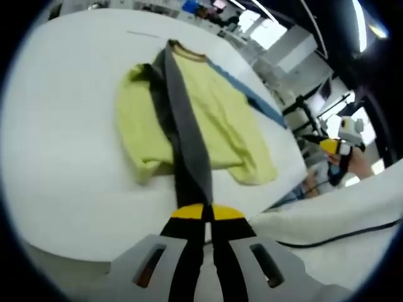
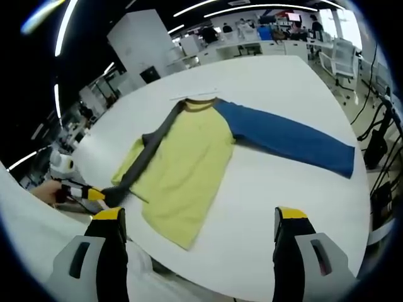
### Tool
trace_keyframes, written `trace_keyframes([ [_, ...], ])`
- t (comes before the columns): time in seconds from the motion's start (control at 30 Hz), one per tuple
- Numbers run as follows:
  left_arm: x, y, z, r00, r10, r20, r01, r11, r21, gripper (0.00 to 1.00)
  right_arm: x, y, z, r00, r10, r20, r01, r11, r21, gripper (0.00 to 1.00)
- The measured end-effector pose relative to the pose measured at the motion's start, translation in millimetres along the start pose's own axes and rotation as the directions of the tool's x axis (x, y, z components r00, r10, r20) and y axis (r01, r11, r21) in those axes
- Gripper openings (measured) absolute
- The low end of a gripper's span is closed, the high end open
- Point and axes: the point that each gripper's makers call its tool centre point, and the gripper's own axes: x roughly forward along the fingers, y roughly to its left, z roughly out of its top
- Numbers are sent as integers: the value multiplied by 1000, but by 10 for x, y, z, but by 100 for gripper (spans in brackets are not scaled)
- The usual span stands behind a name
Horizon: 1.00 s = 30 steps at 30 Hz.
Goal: Fold the garment on the visible template until the final outline fits inside the template.
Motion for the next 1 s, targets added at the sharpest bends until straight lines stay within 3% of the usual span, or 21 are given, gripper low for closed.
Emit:
trace_keyframes([
  [0.2,-153,20,126,1000,4,20,-4,1000,-1,0,13,15,-11,1000,2,0,-2,1000,4,97],
  [0.7,-573,486,496,989,95,113,-91,995,-45,0,69,81,53,1000,2,6,-2,1000,-1,97],
  [1.0,-743,565,608,981,132,140,-125,990,-59,0,93,71,70,1000,-6,9,6,1000,8,97],
])
